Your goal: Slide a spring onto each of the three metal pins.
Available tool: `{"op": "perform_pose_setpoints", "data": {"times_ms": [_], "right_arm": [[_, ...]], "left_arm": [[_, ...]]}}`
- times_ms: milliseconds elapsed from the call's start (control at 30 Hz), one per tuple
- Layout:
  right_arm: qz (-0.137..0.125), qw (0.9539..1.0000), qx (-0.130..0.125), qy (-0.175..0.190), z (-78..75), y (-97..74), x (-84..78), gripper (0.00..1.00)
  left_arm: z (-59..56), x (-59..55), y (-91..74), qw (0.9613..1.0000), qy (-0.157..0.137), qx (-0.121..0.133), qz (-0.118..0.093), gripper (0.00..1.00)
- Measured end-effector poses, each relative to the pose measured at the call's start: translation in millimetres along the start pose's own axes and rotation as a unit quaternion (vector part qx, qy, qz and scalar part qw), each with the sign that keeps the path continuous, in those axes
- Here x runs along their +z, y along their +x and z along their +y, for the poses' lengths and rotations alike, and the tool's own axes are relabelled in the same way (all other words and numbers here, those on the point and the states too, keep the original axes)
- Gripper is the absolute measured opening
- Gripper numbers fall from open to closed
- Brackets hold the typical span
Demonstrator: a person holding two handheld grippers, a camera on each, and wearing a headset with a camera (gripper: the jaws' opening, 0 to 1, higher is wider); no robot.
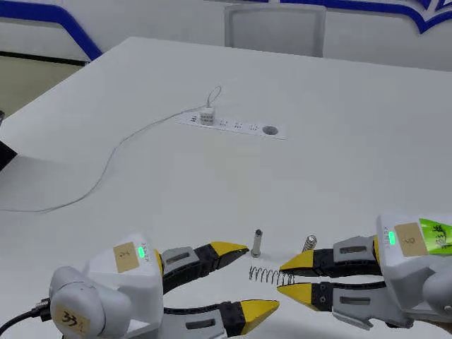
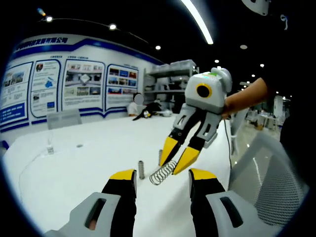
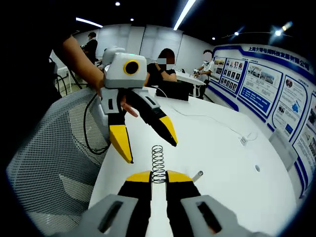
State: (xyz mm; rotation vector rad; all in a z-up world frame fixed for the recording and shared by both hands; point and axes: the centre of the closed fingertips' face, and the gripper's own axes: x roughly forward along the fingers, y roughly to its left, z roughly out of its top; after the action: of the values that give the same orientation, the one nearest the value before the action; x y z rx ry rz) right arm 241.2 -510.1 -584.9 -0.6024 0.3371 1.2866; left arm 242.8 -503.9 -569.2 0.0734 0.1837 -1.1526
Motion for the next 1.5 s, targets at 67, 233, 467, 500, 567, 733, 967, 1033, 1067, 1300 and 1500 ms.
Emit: {"op": "perform_pose_setpoints", "data": {"times_ms": [67, 233, 467, 500, 567, 733, 967, 1033, 1067, 1300, 1500], "right_arm": [[0.005, 0.9999, 0.002, -0.012, 0.8, -2.3, 0.7, 0.10], [0.014, 0.9993, 0.004, -0.034, 2.7, -6.3, 0.0, 0.10], [0.014, 0.9987, 0.009, -0.049, 7.3, -9.6, 0.2, 0.10], [0.013, 0.9986, 0.009, -0.050, 7.6, -10.2, 1.4, 0.10], [0.012, 0.9985, 0.012, -0.052, 8.5, -10.9, 2.5, 0.10], [0.010, 0.9980, 0.019, -0.060, 11.6, -11.9, 5.3, 0.10], [0.011, 0.9975, 0.020, -0.067, 12.5, -14.4, 5.5, 0.11], [0.012, 0.9972, 0.020, -0.072, 13.1, -14.7, 5.5, 0.11], [0.012, 0.9971, 0.021, -0.072, 13.4, -15.0, 5.3, 0.11], [0.011, 0.9991, 0.012, -0.040, 10.1, -17.8, 6.2, 0.12], [0.018, 0.9990, 0.011, -0.040, 6.2, -18.8, 1.5, 0.15]], "left_arm": [[-2.1, -1.1, 3.2, 0.9997, 0.022, -0.008, 0.013, 0.41], [-6.8, 0.5, 8.0, 0.9986, 0.041, -0.024, 0.023, 0.31], [-9.9, -0.1, 7.8, 0.9975, 0.053, -0.034, 0.032, 0.20], [-11.2, -0.5, 7.5, 0.9973, 0.052, -0.038, 0.034, 0.19], [-13.1, -1.2, 6.9, 0.9968, 0.057, -0.042, 0.037, 0.17], [-16.2, -2.3, 5.1, 0.9952, 0.072, -0.050, 0.043, 0.14], [-23.6, -2.5, 3.3, 0.9880, 0.133, -0.061, 0.049, 0.10], [-23.8, -2.4, 3.3, 0.9872, 0.139, -0.061, 0.048, 0.10], [-23.9, -2.6, 3.2, 0.9873, 0.139, -0.061, 0.048, 0.10], [-23.9, -0.1, 3.5, 0.9864, 0.145, -0.061, 0.046, 0.09], [-24.3, 3.5, 4.0, 0.9856, 0.150, -0.064, 0.044, 0.09]]}}
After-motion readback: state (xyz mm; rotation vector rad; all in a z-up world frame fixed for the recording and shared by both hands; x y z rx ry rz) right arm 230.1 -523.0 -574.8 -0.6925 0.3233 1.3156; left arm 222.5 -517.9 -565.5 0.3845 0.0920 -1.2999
